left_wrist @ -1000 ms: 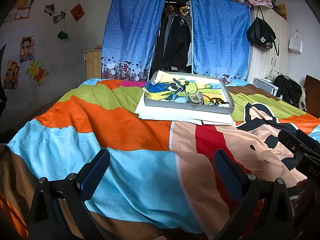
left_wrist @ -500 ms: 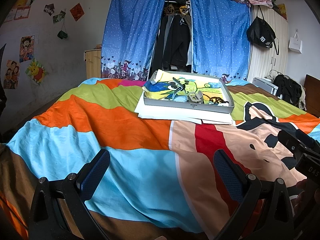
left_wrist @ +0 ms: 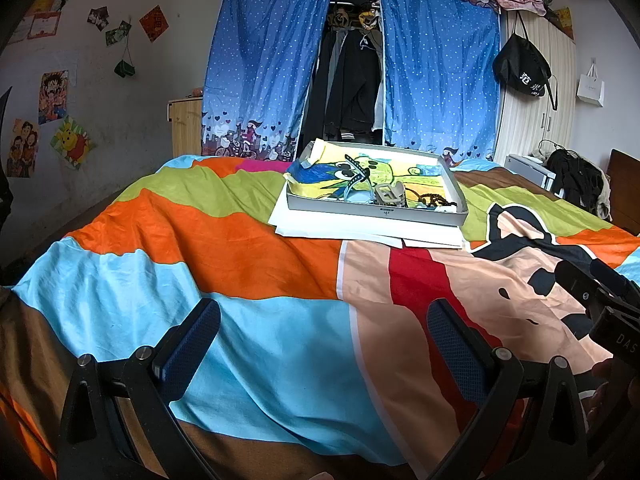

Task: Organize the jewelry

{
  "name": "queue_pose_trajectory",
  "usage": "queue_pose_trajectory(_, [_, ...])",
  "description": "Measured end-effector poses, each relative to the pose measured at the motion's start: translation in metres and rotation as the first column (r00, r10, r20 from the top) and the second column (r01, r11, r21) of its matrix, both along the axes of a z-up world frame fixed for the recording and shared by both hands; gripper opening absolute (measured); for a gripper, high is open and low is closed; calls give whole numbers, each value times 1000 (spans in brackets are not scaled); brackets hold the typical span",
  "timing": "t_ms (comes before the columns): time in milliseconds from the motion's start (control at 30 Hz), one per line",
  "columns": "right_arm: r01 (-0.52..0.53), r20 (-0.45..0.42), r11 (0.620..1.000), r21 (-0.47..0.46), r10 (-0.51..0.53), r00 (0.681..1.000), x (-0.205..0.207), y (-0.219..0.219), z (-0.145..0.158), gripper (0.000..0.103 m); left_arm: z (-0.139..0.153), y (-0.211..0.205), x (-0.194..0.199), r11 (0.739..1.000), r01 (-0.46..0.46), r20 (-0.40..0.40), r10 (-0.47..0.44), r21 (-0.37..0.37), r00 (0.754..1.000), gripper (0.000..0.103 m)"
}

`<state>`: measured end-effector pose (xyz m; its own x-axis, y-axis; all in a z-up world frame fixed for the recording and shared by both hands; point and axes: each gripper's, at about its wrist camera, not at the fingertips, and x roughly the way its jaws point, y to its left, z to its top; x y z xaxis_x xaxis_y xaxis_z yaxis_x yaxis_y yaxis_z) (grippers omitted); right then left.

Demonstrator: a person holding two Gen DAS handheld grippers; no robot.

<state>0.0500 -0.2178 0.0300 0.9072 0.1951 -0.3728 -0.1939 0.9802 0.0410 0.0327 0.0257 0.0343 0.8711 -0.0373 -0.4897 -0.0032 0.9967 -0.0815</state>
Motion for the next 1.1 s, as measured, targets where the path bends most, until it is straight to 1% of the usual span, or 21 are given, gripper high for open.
queue_pose_trajectory(667, [-1,-1,1000,0,1,1000,0,0,0,103,0,-1,-1,1000,0,-2,0,-4,1000,102])
queue_pose_trajectory(933, [0,-2,1000,-1,0,1000,0,0,1,103,-1,-4,-2,1000,0,-5,0,8,1000,102])
queue_pose_trajectory(1100, [-1,-2,1000,-1,1,1000,0,0,0,103,-2,-5,-9,999,-46,0,46,8,999,102])
